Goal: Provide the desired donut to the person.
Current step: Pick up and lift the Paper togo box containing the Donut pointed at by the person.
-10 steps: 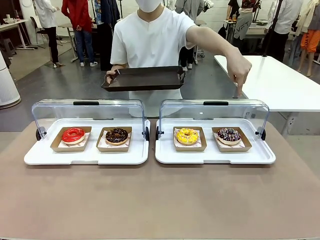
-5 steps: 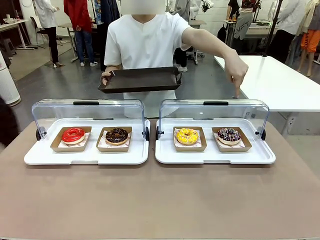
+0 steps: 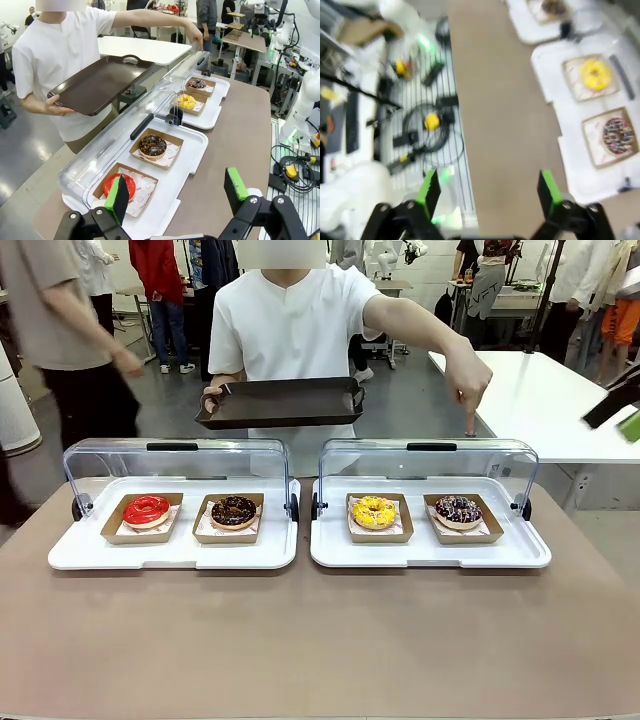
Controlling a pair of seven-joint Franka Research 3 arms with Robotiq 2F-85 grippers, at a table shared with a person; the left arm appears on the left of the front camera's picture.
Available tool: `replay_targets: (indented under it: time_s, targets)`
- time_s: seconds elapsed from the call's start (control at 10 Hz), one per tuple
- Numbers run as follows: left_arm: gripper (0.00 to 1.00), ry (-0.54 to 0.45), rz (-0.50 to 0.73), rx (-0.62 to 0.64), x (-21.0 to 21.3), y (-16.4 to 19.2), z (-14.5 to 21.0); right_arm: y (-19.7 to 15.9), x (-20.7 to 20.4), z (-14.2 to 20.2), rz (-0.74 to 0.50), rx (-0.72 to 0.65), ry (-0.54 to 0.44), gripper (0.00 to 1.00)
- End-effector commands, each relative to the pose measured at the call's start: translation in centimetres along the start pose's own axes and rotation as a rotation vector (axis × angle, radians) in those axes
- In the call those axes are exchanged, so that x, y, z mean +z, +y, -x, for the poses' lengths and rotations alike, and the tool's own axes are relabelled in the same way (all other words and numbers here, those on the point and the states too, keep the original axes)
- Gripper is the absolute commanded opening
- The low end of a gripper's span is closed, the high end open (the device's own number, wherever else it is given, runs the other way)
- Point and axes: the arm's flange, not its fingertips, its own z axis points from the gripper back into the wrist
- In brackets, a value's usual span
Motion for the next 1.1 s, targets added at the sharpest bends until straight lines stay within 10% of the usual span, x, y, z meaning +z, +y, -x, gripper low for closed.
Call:
replay_targets:
  time_s: [0.0, 0.4, 1.0]
  targets:
    - [1.00, -0.014, 0.002, -0.006, 0.1, 0.0, -0.1, -0.6, -3.9, -1.1, 0.024, 0.084, 0.221, 1.00]
    - [1.00, -0.014, 0.002, -0.006, 0.1, 0.0, -0.1, -1.0, -12.8, -0.5, 0.125, 0.263, 0.432, 1.00]
    - [1.00, -0.014, 0.002, -0.006, 0.1, 0.0, -0.1, -4.9, -17.5, 2.6, 0.175, 0.310, 0.407, 1.00]
